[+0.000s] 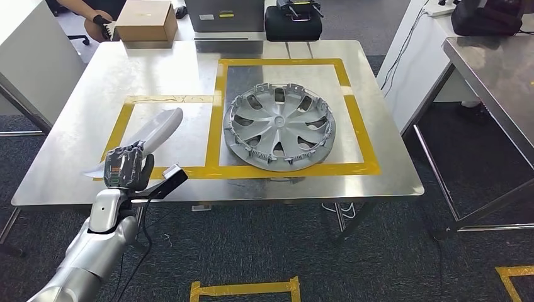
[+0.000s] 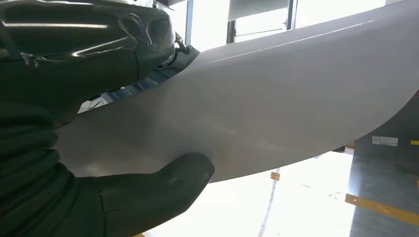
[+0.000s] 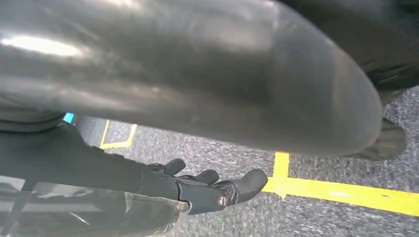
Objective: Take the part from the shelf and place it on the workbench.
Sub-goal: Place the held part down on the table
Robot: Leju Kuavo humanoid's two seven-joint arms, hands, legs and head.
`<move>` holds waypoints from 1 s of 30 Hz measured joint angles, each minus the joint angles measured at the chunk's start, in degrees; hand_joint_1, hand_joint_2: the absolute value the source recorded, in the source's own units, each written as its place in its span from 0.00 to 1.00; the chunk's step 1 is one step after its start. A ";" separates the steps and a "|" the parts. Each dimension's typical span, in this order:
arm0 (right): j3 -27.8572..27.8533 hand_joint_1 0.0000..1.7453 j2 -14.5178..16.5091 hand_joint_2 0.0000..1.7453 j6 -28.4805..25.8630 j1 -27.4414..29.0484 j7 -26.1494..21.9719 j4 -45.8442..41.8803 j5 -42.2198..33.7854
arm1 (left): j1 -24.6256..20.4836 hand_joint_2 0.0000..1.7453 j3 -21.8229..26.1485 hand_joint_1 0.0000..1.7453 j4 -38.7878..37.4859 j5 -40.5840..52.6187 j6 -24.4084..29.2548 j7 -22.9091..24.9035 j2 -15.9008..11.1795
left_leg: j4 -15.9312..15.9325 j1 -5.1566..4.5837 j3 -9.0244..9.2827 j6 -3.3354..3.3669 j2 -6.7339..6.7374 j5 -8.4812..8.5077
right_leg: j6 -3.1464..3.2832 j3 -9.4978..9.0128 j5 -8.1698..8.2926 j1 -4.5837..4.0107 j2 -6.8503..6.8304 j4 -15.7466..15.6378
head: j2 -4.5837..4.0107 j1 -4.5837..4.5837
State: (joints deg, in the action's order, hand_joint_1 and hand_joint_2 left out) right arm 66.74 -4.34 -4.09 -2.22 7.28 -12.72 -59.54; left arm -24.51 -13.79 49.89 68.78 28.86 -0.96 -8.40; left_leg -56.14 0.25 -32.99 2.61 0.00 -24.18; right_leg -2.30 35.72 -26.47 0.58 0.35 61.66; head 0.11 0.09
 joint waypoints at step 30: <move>0.49 0.00 -0.40 0.00 -1.02 -0.83 2.38 0.23 0.17 | -7.05 1.00 1.71 1.00 -16.15 -0.79 -0.17 2.40 -0.66 | 0.21 0.18 0.14 -0.11 -0.21 0.00 | -0.05 1.54 -0.81 0.34 -0.13 2.47 | 0.00 0.11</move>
State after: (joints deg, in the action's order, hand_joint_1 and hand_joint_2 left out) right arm 67.23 -4.75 -5.10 -3.06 9.66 -12.48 -59.36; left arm -31.55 -12.08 33.74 68.00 28.69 1.44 -9.07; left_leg -55.93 0.43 -32.85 2.50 -0.21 -24.18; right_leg -2.35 37.26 -27.28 0.92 0.22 64.13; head 0.11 0.20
